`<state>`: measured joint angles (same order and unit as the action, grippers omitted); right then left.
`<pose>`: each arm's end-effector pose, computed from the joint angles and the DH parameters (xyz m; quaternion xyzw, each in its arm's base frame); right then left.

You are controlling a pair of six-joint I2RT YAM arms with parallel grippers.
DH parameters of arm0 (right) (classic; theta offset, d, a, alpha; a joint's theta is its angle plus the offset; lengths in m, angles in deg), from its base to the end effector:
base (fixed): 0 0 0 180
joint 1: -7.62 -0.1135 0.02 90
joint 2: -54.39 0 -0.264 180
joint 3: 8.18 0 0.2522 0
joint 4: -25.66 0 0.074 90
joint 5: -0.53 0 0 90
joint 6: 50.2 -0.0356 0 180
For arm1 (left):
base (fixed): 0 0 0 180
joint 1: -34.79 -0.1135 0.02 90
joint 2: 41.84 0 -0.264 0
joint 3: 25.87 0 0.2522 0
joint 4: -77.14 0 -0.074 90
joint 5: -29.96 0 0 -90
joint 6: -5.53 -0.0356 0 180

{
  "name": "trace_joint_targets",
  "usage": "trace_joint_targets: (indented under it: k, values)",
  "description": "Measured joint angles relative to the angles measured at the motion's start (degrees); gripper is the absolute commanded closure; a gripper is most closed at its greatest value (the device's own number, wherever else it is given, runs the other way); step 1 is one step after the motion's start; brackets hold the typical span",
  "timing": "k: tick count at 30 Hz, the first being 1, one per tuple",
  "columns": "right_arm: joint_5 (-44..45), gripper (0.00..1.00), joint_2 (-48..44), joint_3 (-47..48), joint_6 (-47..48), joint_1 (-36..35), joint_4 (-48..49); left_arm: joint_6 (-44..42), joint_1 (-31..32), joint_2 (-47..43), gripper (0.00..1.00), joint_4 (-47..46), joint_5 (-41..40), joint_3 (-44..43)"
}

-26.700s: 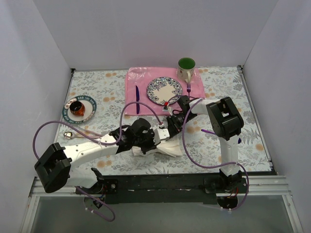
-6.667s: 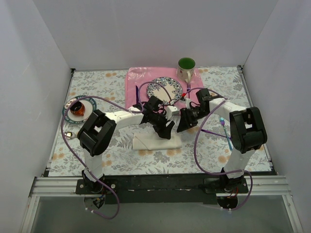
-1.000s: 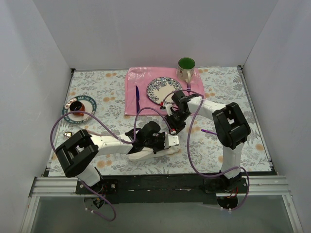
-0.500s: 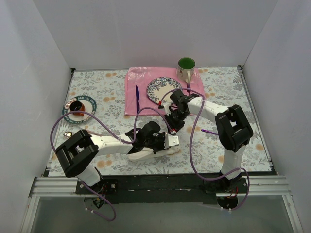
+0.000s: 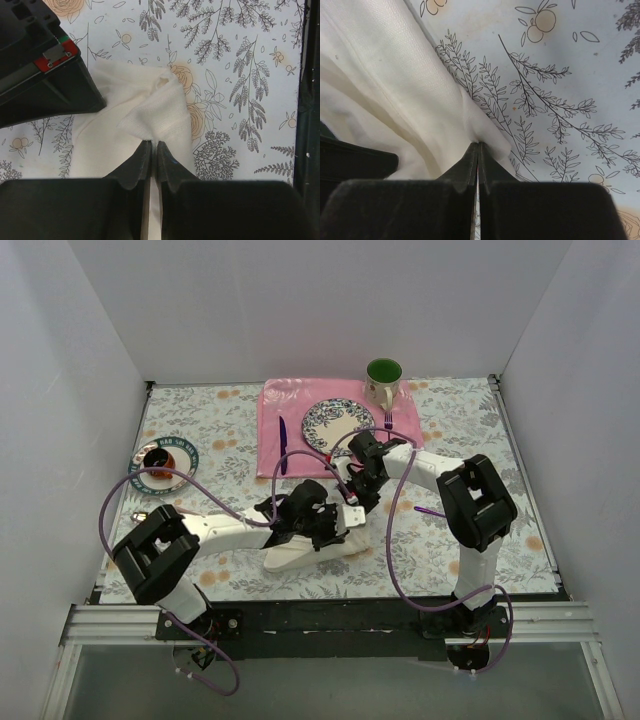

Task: Fold the napkin into a case and place the utensils inside
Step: Stuff the top corner of the smaller-rectangle-folded napkin at the center of the board.

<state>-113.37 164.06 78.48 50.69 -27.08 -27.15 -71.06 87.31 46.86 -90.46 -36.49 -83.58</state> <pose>0.2936 0.2208 0.1602 -0.3997 0.8851 0.2260 0.0758 0.1759 -0.2528 0.1743 0.3770 0.8202 -0.3680 0.2230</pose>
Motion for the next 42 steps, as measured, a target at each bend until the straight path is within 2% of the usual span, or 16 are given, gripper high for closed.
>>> trace_joint_targets:
  k: [9, 20, 33, 42]
  values:
    - [-0.2, 0.99, -0.07, 0.0, 0.02, 0.15, 0.2, 4.81, -3.43, 0.63, 1.0, 7.28, 5.64, -4.37]
    - [-0.68, 0.99, -1.22, -0.72, -0.24, 1.2, 1.64, 10.27, -8.87, 8.74, 1.0, 14.25, 12.26, -12.04]
    - [-2.45, 0.99, -4.33, -3.56, -0.98, 2.36, 4.2, 21.29, -14.56, 12.52, 1.0, 14.91, 19.08, -12.96]
    - [-2.1, 0.99, -4.33, -5.16, -3.74, 3.43, 6.12, 25.94, -15.17, 17.0, 1.0, 15.61, 24.02, -17.2]
